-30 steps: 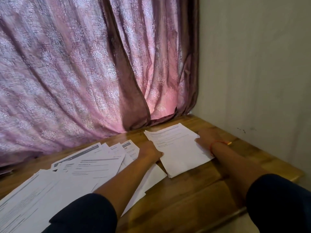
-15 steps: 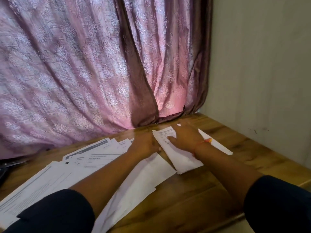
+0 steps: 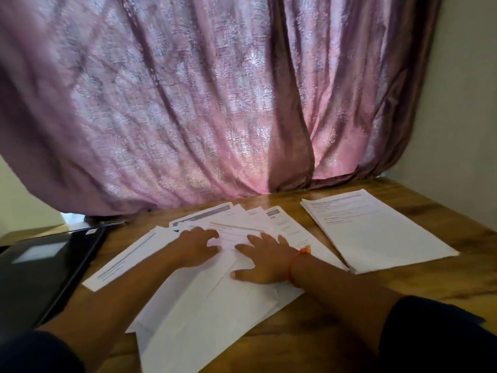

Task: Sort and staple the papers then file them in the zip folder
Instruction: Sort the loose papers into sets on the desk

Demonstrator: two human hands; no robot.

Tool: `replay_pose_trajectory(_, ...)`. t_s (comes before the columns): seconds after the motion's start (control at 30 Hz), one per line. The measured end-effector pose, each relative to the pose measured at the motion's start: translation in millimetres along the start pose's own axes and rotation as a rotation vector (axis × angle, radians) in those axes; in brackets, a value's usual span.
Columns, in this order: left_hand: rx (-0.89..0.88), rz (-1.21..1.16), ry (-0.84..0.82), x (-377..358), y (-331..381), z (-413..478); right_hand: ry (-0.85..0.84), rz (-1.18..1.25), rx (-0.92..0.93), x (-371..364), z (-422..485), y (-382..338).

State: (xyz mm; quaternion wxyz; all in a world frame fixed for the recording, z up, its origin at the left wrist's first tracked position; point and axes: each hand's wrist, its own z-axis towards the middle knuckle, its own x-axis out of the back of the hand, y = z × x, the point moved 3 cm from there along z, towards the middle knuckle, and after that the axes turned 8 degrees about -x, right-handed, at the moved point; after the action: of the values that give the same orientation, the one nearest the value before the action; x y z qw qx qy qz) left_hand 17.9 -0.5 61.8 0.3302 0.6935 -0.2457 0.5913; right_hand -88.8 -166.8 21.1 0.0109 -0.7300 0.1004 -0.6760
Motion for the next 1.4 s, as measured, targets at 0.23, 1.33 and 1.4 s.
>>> replay_pose_trajectory(0.23, 0.021, 0.066, -0.025, -34.5, -17.6, 7.7, 0.013, -0.045, -0.088, -1.2, 25.8, 28.1)
replay_pose_trajectory(1.33, -0.216, -0.094, 0.188, -41.0, -16.5, 14.0, -0.047, -0.021, 0.019, 10.9, 31.2, 43.2)
replay_pose_trajectory(1.4, -0.183, -0.049, 0.14, -41.5, -19.4, 13.6, -0.071, -0.013, 0.047, 11.5, 30.0, 40.6)
